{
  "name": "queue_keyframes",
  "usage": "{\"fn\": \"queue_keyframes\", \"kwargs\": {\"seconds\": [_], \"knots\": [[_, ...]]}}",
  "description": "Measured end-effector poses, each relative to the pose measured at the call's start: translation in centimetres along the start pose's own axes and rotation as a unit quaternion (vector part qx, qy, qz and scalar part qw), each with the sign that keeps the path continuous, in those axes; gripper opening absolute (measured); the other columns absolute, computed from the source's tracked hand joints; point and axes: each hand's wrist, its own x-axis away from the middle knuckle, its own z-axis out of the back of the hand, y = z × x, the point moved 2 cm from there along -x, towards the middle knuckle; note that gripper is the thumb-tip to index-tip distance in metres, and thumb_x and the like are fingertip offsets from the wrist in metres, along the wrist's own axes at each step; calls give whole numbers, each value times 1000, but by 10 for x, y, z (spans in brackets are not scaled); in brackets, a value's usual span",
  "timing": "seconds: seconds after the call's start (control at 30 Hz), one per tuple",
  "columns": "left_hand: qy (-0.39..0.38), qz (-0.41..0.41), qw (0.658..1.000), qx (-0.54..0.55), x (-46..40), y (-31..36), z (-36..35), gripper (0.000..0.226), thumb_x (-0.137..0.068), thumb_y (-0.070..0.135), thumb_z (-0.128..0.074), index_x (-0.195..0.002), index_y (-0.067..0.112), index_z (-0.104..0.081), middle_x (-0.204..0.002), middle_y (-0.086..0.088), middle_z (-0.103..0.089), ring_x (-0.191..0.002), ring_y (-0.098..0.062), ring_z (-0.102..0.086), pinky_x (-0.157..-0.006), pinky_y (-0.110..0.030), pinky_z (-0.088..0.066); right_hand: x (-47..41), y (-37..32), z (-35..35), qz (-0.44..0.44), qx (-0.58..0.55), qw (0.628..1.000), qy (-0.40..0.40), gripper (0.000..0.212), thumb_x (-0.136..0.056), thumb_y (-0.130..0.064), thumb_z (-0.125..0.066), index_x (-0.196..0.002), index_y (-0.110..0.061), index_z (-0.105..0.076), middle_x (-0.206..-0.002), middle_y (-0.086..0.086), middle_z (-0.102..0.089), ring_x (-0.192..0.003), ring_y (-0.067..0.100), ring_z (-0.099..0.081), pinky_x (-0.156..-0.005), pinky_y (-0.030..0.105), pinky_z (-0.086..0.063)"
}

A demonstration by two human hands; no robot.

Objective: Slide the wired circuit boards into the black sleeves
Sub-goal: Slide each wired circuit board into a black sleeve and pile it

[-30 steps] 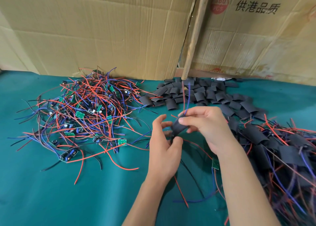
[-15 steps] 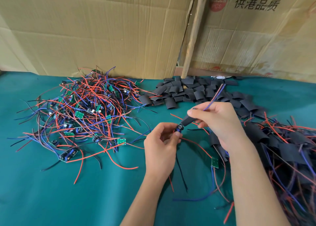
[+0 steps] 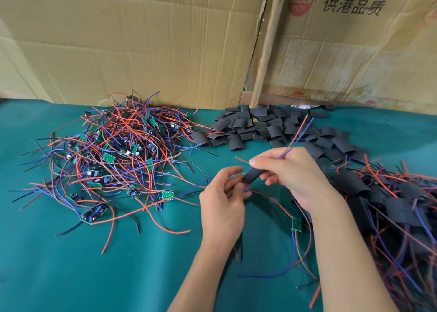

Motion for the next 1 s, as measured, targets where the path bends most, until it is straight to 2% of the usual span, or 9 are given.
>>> {"fn": "queue_keyframes", "kwargs": {"seconds": [0.13,0.3,0.53,0.77,0.9,1.0], "knots": [[17,1,999,32,-1,2,2,23,-92,-7,-63,-95,14,-69,-86,2,-76,-71,-15,-75,-69,-22,-59,1,-1,-4,-1,-37,999,-18,12,-73,-22,-82,-79,-12,-82,-72,8,-71,-59,14,-59,-52,21,-47],[15,11,998,62,1,3,2,18,-89,-3,-70,-85,14,-73,-84,-5,-74,-71,-19,-76,-68,-29,-62,0,1,1,-14,-55,998,10,7,-85,-10,-77,-79,-8,-79,-71,9,-69,-56,14,-55,-49,20,-45],[6,36,990,135,0,4,3,12,-87,-5,-72,-93,5,-69,-80,-8,-76,-72,-21,-76,-61,-20,-56,-3,1,0,-24,-41,998,50,7,-84,-10,-76,-77,-10,-76,-67,7,-70,-51,14,-55,-46,21,-46],[14,24,989,144,0,3,5,15,-87,-5,-72,-96,4,-64,-79,-11,-73,-70,-24,-75,-60,-23,-56,2,-1,-3,-17,-64,998,-15,4,-85,-13,-79,-81,-12,-80,-80,19,-72,-54,15,-57,-48,22,-48],[38,10,990,135,-1,0,5,18,-87,-6,-70,-94,9,-64,-78,-10,-72,-67,-23,-73,-59,-23,-55,5,-1,-9,-34,-79,996,-34,6,-87,-12,-78,-82,-10,-80,-81,17,-73,-56,16,-59,-49,23,-50],[59,-11,996,68,0,-3,4,15,-87,3,-74,-84,16,-66,-73,-5,-68,-61,-19,-67,-57,-24,-53,6,-5,-12,-39,-72,996,-40,8,-89,-13,-76,-90,-5,-77,-77,14,-70,-53,15,-55,-45,22,-46]]}}
